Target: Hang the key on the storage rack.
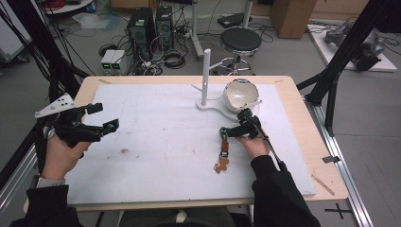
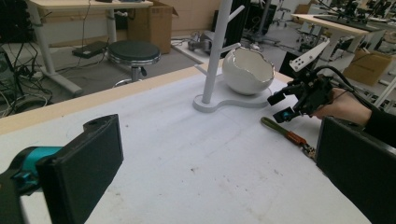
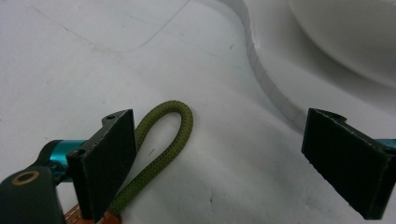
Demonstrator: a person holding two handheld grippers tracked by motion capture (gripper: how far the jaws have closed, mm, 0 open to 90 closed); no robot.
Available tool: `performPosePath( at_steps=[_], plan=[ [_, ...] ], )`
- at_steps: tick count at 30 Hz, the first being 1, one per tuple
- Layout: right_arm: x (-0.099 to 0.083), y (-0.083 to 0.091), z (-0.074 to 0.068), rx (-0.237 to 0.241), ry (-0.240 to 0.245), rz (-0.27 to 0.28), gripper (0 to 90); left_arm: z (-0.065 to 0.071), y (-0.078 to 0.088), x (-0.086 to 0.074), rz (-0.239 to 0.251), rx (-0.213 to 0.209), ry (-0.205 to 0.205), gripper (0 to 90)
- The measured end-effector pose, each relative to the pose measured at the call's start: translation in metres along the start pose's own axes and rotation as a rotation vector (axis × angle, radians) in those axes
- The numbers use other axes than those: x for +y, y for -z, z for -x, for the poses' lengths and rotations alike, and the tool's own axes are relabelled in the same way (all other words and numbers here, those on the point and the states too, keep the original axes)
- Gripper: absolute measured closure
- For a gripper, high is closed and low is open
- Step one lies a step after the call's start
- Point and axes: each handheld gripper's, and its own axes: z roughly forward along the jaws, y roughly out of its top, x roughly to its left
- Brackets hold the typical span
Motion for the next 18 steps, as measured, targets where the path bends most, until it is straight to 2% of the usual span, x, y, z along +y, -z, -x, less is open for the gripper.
performPosePath(
  at_steps=[4,5,7,11,14,15,16,17,18],
  plan=[
    [-0.001,-0.006,-0.002,-0.042,0.002,-0.021,10.1,0.000,0.000,-0.001,-0.003,-0.001,0.003,1.7],
    [-0.001,-0.007,-0.002,-0.046,-0.010,-0.022,10.1,0.000,0.000,-0.001,0.000,-0.004,0.009,1.7],
    [-0.002,-0.008,-0.002,-0.035,-0.014,-0.025,16.5,-0.001,0.001,0.000,0.005,-0.006,0.011,1.7],
    [-0.002,-0.008,-0.005,-0.072,0.008,-0.028,19.6,-0.001,0.002,0.000,0.004,-0.005,0.013,1.7],
    [-0.002,-0.007,-0.008,-0.087,0.006,-0.028,28.2,-0.001,0.000,-0.001,-0.001,-0.005,0.013,1.7],
    [-0.002,-0.007,-0.008,-0.087,0.006,-0.028,28.2,-0.001,0.000,-0.001,-0.001,-0.005,0.013,1.7],
    [-0.002,-0.007,-0.010,-0.094,0.014,-0.025,34.6,-0.001,-0.001,-0.002,-0.005,-0.008,0.017,1.7],
    [-0.002,-0.007,-0.010,-0.094,0.014,-0.025,34.6,-0.001,-0.001,-0.002,-0.005,-0.008,0.017,1.7],
    [-0.002,-0.006,-0.014,-0.090,0.015,-0.022,45.9,-0.001,-0.002,-0.002,-0.007,-0.017,0.025,1.7]
  ],
)
